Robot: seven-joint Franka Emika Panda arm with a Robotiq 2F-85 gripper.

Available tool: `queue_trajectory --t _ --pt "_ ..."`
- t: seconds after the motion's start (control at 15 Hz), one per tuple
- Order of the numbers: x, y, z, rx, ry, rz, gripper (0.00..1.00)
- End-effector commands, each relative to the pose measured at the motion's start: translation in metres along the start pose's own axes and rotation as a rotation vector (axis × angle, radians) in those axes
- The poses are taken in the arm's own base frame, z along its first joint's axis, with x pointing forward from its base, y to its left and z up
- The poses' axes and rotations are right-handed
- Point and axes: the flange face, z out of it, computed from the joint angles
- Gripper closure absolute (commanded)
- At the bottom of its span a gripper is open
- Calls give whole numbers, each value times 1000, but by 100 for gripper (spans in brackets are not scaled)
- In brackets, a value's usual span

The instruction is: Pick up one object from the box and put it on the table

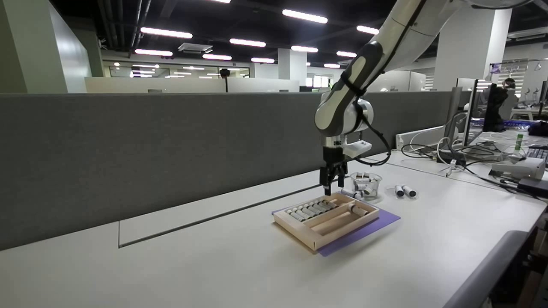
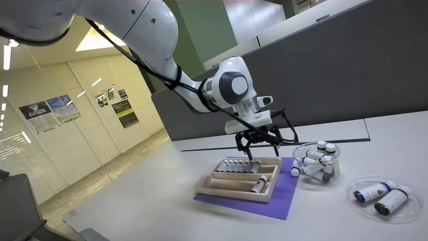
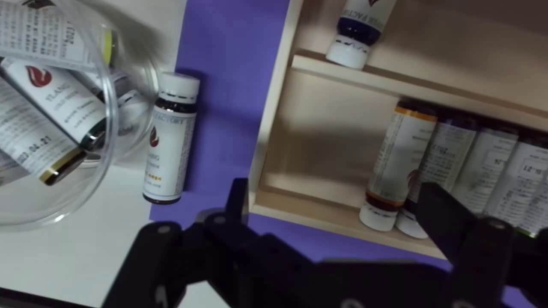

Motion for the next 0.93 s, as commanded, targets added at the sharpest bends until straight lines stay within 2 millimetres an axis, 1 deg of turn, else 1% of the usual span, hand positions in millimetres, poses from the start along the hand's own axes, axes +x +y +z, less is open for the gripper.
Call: queue_trajectory --t 0.0,0.4,0.8,0.87 --pt "0 -9 9 -8 -11 0 0" --pt "-2 -14 26 3 -36 -4 0" --pt "-3 -14 29 4 -38 -4 0" --pt "-3 -14 30 5 -38 -2 10"
